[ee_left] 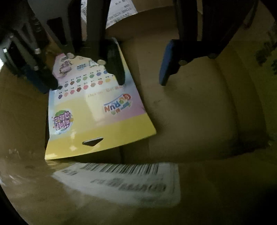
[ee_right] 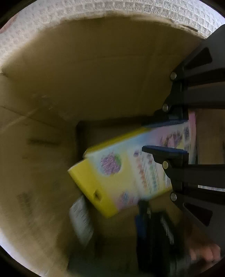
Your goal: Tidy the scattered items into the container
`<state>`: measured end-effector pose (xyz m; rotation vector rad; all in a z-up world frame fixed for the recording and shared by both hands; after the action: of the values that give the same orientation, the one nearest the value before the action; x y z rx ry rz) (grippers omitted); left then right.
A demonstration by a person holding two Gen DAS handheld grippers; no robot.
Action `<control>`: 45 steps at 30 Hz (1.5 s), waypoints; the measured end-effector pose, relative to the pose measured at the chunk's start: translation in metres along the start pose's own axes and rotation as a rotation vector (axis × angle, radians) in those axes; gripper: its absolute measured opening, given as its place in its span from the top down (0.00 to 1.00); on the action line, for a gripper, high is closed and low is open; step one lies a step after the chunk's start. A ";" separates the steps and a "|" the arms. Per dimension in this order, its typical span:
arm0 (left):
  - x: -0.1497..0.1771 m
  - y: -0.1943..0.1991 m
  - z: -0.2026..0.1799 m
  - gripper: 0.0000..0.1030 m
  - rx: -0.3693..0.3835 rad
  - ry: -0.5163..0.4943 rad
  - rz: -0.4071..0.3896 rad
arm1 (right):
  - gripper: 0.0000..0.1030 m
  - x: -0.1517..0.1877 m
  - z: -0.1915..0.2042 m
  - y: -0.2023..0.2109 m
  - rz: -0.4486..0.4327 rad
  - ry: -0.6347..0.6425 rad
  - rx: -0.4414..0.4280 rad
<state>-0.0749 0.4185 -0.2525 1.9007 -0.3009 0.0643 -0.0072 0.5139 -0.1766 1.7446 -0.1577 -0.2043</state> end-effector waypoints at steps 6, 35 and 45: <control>0.004 -0.002 0.000 0.54 0.010 0.021 -0.002 | 0.84 -0.002 -0.001 0.025 -0.073 0.035 -0.031; 0.031 -0.030 -0.046 0.65 0.139 -0.012 0.065 | 0.84 0.013 0.002 0.029 -0.005 0.114 -0.059; 0.069 0.019 -0.074 0.31 0.314 -0.135 0.021 | 0.84 0.006 -0.001 0.074 -0.066 0.057 0.042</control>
<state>-0.0056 0.4695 -0.1962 2.2183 -0.4223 -0.0035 -0.0007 0.4997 -0.1038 1.7967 -0.0636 -0.2003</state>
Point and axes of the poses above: each gripper's, at about its wrist camera, not at the fingertips, and y roughly against the way its jaws point, z to its left, x to its underside, the point moved 8 cm from there along -y, roughly the way its jaws point, and after that the axes turned 6 degrees about -z, right-handed, at the moved point
